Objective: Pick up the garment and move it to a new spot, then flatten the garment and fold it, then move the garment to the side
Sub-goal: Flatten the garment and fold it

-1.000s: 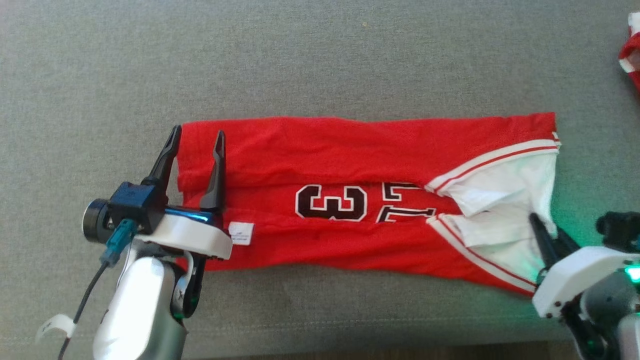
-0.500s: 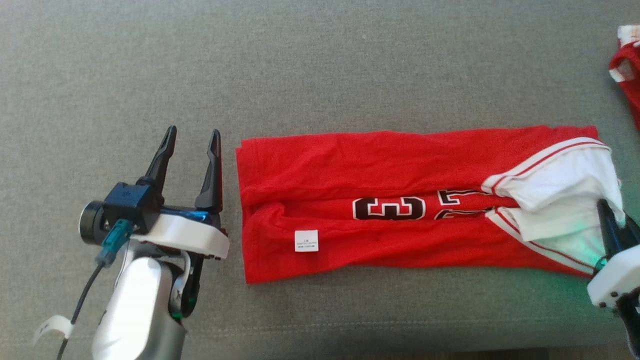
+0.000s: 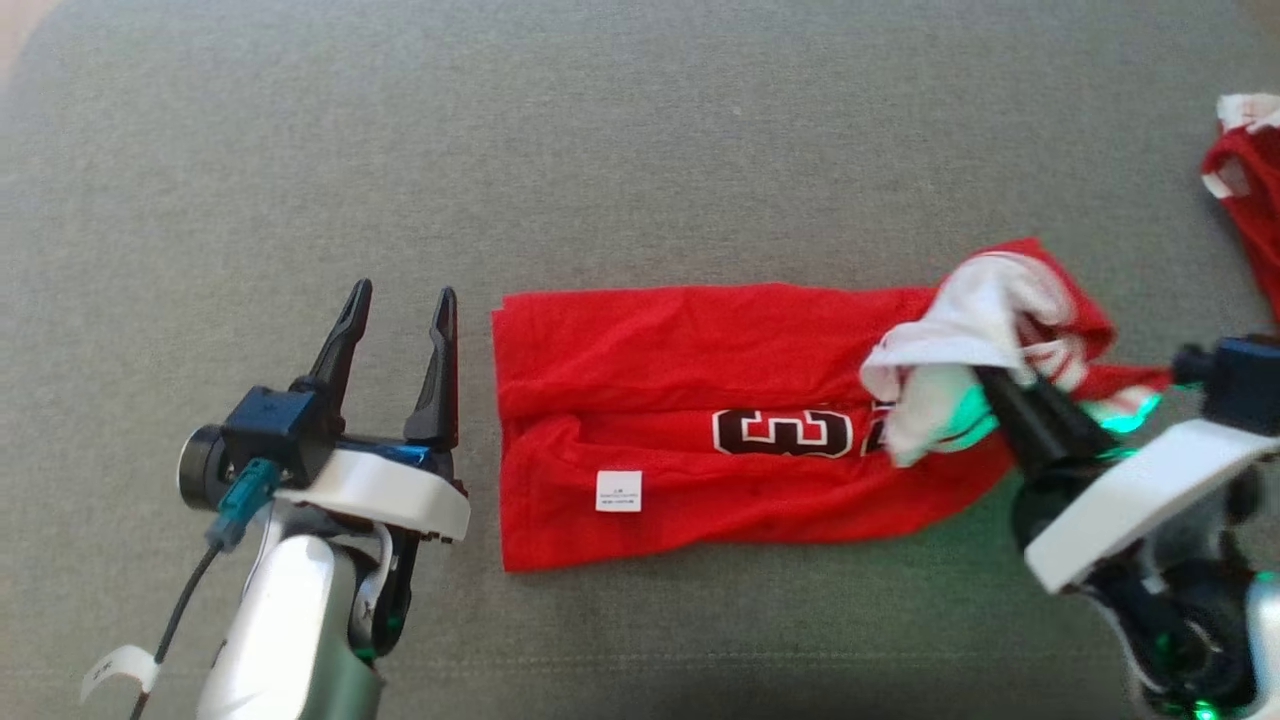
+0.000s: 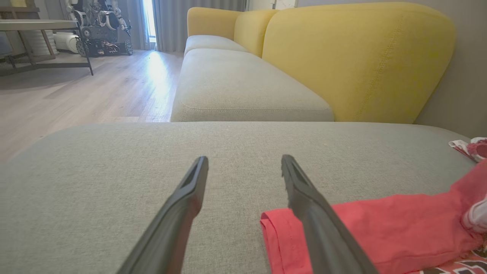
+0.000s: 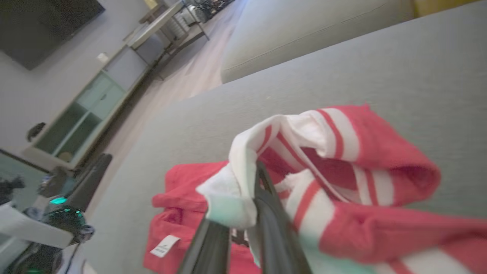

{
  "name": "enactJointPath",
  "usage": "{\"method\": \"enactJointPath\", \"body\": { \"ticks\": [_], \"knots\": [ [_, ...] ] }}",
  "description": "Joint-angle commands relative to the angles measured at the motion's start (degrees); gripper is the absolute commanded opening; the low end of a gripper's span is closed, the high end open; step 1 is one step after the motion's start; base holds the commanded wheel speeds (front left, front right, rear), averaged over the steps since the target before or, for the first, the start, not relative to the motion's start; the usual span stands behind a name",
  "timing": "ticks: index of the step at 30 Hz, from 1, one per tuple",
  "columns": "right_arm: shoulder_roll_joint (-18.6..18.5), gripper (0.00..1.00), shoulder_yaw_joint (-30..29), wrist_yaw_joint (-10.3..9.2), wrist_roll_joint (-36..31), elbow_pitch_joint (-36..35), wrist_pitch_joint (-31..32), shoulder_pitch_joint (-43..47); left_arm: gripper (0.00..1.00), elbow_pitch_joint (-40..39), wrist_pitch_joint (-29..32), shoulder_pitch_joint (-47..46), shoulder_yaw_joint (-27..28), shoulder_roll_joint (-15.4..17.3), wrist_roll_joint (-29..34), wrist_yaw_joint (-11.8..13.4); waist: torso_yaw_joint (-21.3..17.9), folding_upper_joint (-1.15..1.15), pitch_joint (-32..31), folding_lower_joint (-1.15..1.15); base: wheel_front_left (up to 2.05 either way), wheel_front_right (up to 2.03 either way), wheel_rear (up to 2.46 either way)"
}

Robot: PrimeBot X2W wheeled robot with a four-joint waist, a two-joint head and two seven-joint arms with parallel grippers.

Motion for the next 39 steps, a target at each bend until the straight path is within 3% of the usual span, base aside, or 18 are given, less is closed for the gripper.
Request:
{"method": "enactJointPath", "body": {
  "ticks": [1,11,17,24,25,26,27,35,39],
  "knots": [
    [-0.1,0.0,2.3,0.2,1.6,-2.4,0.5,-2.8,1.0,-1.7,-0.7,-0.8,1.9,0.4,0.4,-0.2,0.7,0.0,-0.2,0.0,0.0,0.0,0.0],
    [2.9,0.0,17.4,0.2,11.4,8.4,-1.6,-9.8,1.0,-1.2,-0.7,-0.6,0.9,-0.2,0.2,-0.7,3.6,0.0,-0.3,0.0,0.0,0.0,0.0],
    [3.7,0.0,25.6,0.2,14.0,17.8,-7.2,-14.0,1.0,-1.2,-0.7,-1.3,0.2,-0.4,-0.1,-0.8,5.4,0.0,0.8,0.0,0.0,0.0,0.0],
    [3.9,0.0,31.0,0.2,14.8,26.6,-15.0,-20.2,1.0,-1.5,-0.7,-2.2,-0.3,-0.6,-0.3,-0.5,5.9,0.0,2.8,0.0,0.0,0.0,0.0],
    [3.9,0.06,31.6,0.2,15.1,27.5,-15.9,-20.8,1.0,-1.6,-0.7,-2.3,-0.3,-0.6,-0.3,-0.5,5.9,0.0,3.0,0.0,0.0,0.0,0.0],
    [3.8,0.38,32.3,0.2,15.3,28.2,-16.7,-21.4,1.0,-1.6,-0.7,-2.4,-0.3,-0.6,-0.3,-0.5,5.9,0.0,3.1,0.0,0.0,0.0,0.0],
    [3.6,1.0,33.0,0.2,15.3,28.7,-17.7,-22.0,1.0,-1.6,-0.7,-2.4,-0.2,-0.6,-0.3,-0.5,5.8,0.0,3.2,0.0,0.0,0.0,0.0],
    [-0.5,1.0,36.6,0.2,15.0,25.6,-26.6,-24.1,1.0,-1.6,-0.7,-2.5,0.4,-0.6,0.1,-0.4,4.9,0.0,3.3,0.0,0.0,0.0,0.0],
    [-3.9,1.0,34.6,0.2,13.0,22.8,-33.5,-23.4,1.0,-1.6,-0.7,-2.5,1.0,-0.7,0.3,-0.5,4.0,0.0,3.1,0.0,0.0,0.0,0.0]
  ]
}}
